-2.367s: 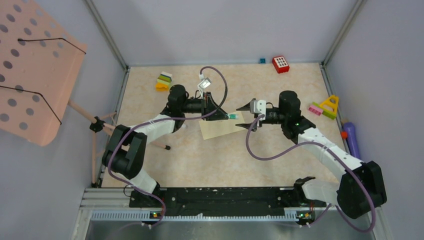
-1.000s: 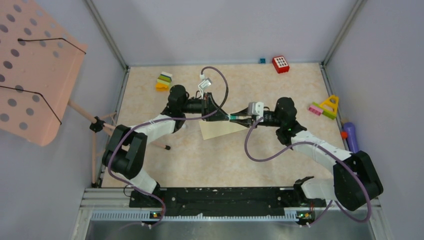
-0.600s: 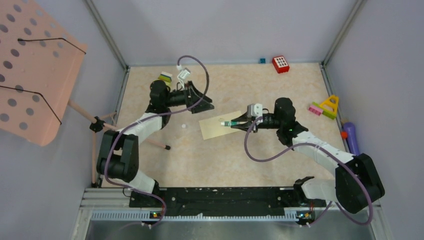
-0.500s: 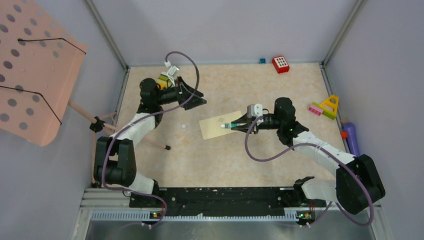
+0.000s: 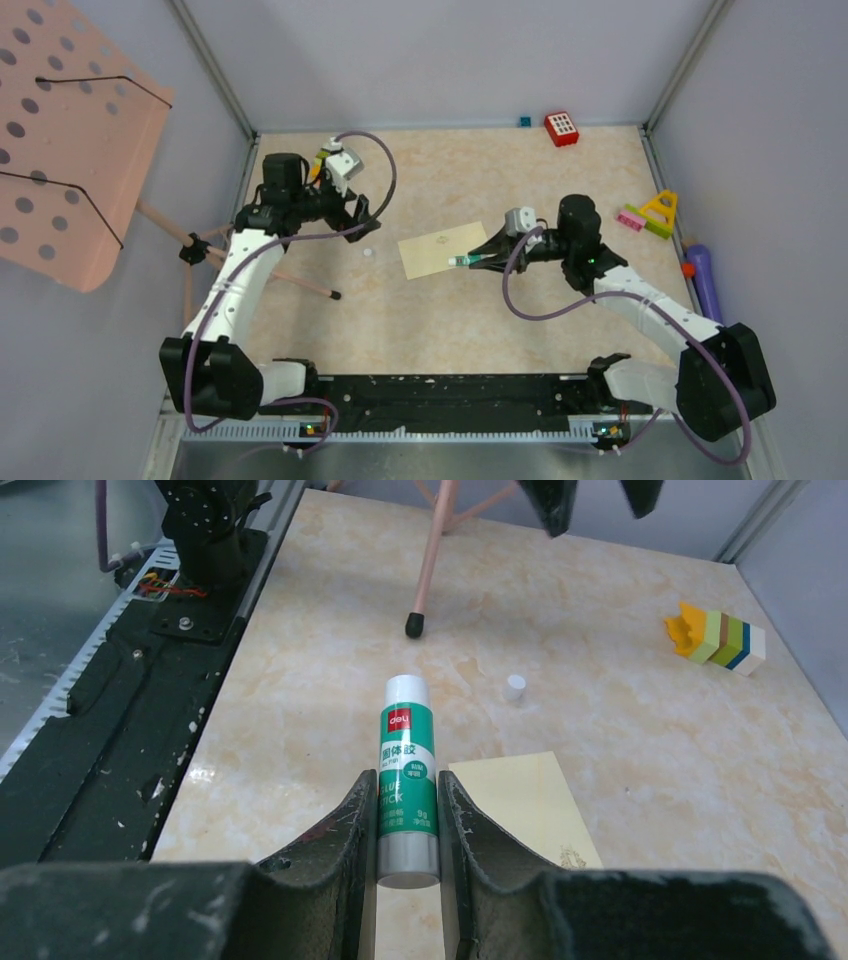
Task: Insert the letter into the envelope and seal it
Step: Close the solid glue cap on the solid glue.
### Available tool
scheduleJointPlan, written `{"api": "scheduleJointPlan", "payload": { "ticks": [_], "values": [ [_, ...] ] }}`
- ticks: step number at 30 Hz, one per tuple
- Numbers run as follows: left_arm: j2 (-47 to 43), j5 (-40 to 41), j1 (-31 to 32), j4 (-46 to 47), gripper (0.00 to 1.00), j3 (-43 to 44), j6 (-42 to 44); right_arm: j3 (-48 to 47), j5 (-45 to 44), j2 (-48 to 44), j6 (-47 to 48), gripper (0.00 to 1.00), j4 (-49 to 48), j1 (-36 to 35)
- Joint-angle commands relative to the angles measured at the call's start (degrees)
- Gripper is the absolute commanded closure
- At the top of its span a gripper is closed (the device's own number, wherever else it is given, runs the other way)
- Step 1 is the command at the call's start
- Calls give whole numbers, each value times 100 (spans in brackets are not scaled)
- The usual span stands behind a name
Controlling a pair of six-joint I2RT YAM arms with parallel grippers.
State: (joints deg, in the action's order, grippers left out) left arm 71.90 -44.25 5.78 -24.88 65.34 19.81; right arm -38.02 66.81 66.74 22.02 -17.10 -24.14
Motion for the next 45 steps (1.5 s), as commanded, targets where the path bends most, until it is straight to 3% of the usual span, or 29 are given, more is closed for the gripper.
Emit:
{"api": "scheduleJointPlan", "payload": {
  "ticks": [1,5,11,14,28,35,45],
  "values": [
    [-140,1319,2,-1553,2,-376,1537,39,248,-150,105,100,-170,62],
    [97,1653,18,-1076,3,-676,1480,91,278,-92,308,100,2,65],
    [1250,2209,159,-1132,19,-226,1136,155,253,-38,378,100,38,176],
    [1684,2498,301,-1064,22,-160,998,154,251,-47,452,100,92,198],
    [2643,3603,1094,-851,45,85,676,162,332,28,613,100,239,226],
    [2718,3668,1101,-607,40,38,614,163,362,41,638,100,265,234],
    [2879,3511,1101,-597,56,30,585,163,398,40,660,100,269,234]
  ]
}}
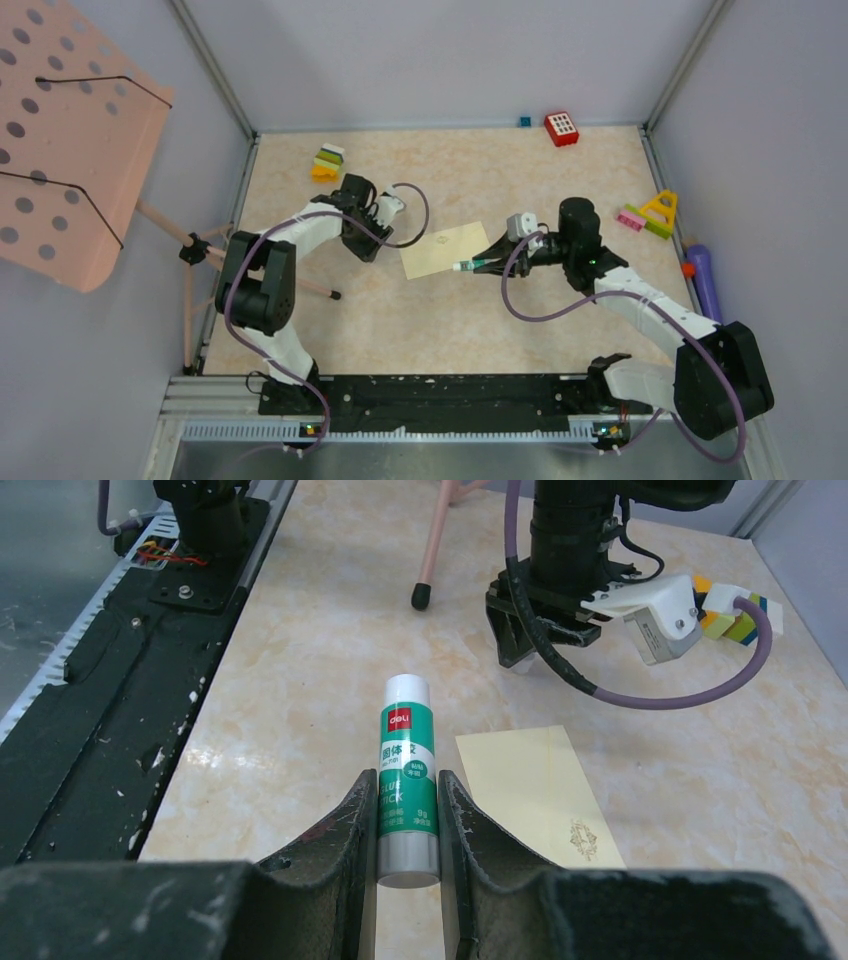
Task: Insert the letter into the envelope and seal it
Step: Close the solid glue cap on the solid glue.
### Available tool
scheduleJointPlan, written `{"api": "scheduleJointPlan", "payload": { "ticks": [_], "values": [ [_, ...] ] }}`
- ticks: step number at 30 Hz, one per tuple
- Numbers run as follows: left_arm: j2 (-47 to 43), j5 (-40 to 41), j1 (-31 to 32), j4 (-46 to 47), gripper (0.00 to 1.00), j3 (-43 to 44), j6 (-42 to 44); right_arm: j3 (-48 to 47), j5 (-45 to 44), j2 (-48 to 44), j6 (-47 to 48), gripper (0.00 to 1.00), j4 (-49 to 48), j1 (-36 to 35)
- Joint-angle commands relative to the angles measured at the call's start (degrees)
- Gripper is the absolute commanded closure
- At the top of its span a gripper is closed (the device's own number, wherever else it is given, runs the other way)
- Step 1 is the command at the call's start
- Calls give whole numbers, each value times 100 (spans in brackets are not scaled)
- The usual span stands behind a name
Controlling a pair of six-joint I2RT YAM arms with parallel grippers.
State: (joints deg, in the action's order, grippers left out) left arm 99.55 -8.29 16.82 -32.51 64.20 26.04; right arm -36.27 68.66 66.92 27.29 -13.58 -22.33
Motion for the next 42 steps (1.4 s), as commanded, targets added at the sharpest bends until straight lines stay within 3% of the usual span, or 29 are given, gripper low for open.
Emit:
{"api": "scheduleJointPlan", "payload": {
  "ticks": [1,8,12,15,21,31,39,42],
  "values": [
    [124,-87,-3,171,58,144,-39,-12,213,25,135,100,-79,51],
    [118,-80,-3,234,64,118,-68,-12,256,65,124,100,-83,53],
    [92,-102,-3,257,53,135,-90,-3,271,69,129,100,-82,53],
    [74,-101,-3,268,51,149,-106,-3,279,76,129,100,-79,52],
    [30,-127,-3,321,58,142,-126,-3,274,86,136,100,-74,53],
    [-57,-172,-3,352,58,126,-164,-3,297,120,136,100,-57,53],
    [-33,-164,-3,326,70,132,-143,-3,314,129,133,100,-48,53],
    [-36,-170,-3,299,80,136,-137,-3,320,136,133,100,-47,52]
  ]
}}
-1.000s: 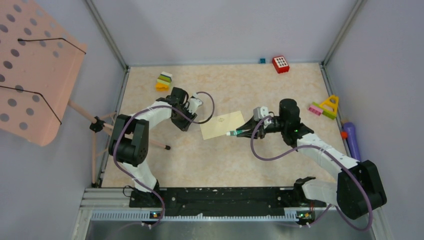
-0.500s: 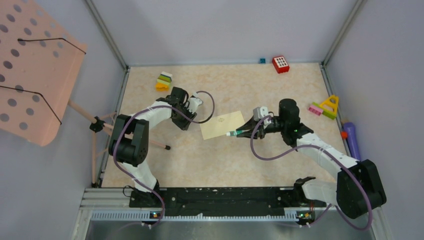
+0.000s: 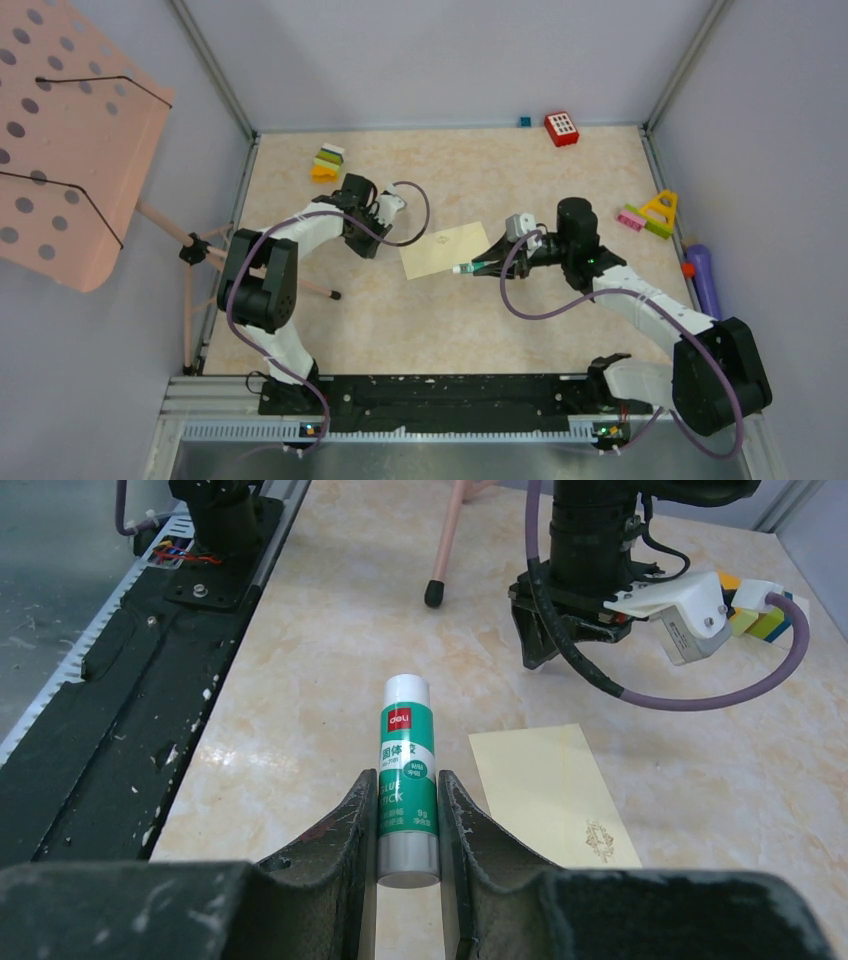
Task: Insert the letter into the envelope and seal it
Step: Close the solid glue cap on the solid glue.
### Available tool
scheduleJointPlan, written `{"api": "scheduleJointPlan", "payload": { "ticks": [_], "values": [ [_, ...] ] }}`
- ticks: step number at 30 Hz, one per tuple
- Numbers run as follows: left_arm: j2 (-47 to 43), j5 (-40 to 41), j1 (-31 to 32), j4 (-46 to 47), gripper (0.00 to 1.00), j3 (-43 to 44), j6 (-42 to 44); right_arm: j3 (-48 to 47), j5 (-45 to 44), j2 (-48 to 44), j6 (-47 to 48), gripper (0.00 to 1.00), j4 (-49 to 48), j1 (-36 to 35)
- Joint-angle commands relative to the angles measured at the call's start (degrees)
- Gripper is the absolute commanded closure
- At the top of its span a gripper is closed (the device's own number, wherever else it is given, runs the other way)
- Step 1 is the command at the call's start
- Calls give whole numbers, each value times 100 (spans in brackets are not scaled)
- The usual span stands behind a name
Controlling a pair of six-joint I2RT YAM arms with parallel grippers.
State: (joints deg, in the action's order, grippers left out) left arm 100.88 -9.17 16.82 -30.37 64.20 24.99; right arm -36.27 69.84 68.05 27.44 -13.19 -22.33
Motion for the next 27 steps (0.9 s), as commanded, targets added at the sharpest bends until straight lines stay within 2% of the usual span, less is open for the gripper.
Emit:
{"api": "scheduleJointPlan", "payload": {
  "ticks": [1,3,6,10,12,15,17,20,22,25,27],
  "values": [
    [-180,-112,-3,59,87,153,-38,-9,212,26,109,100,-87,53],
    [-233,-250,-3,-36,100,239,-57,-11,225,48,67,100,-111,53],
    [-469,-896,-3,-276,100,578,-89,5,263,120,-293,100,-457,51],
    [-947,-2293,-6,-499,100,1187,-202,50,312,253,-1168,100,-1253,65],
    [-1160,-3067,-3,-362,100,1434,-402,58,365,279,-1591,100,-1614,112],
    [-1409,-4179,-3,324,100,1491,-1080,115,387,265,-2367,100,-2346,213],
    [-1507,-4878,-3,1070,100,1273,-1786,226,398,230,-2966,100,-2984,300],
    [-1561,-5792,-5,2777,100,614,-3406,463,367,185,-3757,100,-4059,401],
    [-1554,-6139,1,4810,100,-33,-4989,562,259,159,-4080,100,-4508,426],
    [-1409,-6181,40,7834,100,-912,-7300,633,-2,99,-4316,100,-4818,425],
    [-1287,-6196,101,8708,100,-1052,-7982,701,-175,48,-4431,100,-5029,425]
  ]
}}
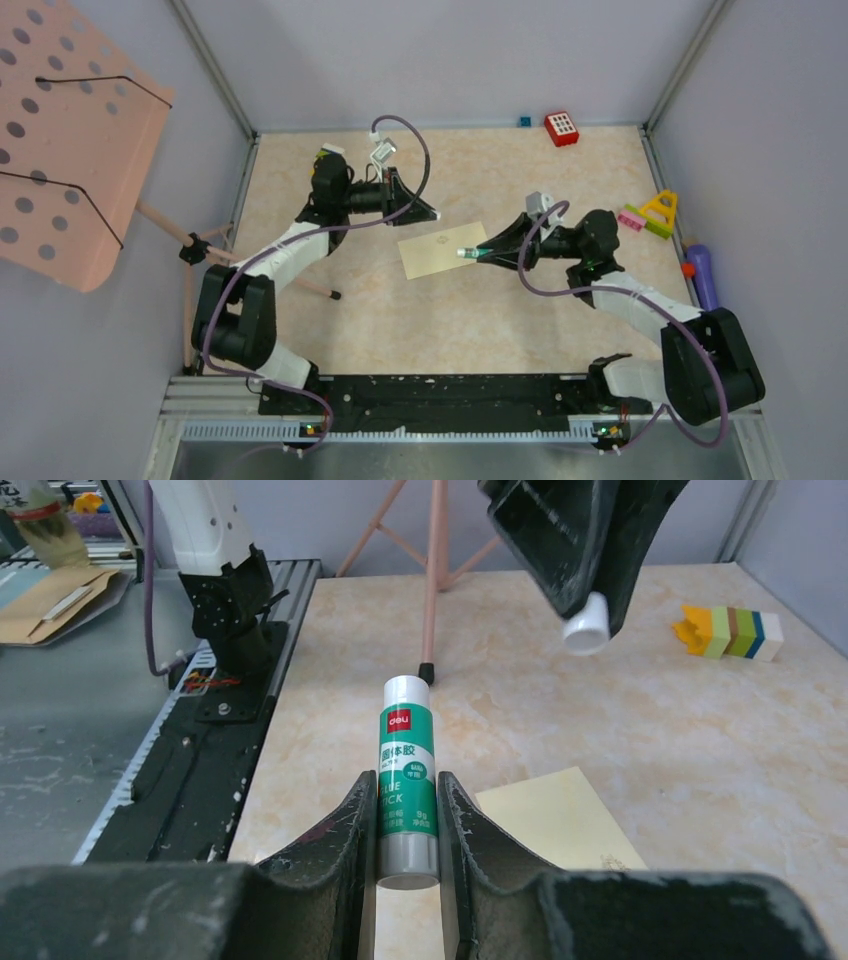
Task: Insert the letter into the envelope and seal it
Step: Close the solid glue cap on the solid glue.
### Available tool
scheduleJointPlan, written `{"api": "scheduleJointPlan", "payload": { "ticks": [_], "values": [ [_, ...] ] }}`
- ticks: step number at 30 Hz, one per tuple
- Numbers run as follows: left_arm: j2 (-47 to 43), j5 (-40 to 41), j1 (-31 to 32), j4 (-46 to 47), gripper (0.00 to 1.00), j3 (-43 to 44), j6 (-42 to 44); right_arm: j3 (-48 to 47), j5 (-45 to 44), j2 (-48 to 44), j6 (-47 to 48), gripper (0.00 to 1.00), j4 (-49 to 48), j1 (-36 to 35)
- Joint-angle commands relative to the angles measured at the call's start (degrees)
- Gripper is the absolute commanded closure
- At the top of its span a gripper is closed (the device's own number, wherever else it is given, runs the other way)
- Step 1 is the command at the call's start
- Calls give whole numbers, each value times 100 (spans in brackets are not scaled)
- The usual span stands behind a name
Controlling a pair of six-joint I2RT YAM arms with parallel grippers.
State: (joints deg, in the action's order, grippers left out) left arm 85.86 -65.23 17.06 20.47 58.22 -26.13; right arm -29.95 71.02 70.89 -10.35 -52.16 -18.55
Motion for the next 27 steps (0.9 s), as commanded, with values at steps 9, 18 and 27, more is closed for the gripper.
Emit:
{"api": "scheduleJointPlan", "payload": {
  "ticks": [9,18,27],
  "values": [
    [27,-416,409,3279,100,-565,-2783,386,-1143,-425,-483,100,-1482,57],
    [91,-413,570,3280,100,-576,-2854,528,-1552,-277,-892,100,-2181,53],
    [187,-445,706,3268,100,-523,-2871,561,-1443,-142,-1150,100,-2581,54]
  ]
}}
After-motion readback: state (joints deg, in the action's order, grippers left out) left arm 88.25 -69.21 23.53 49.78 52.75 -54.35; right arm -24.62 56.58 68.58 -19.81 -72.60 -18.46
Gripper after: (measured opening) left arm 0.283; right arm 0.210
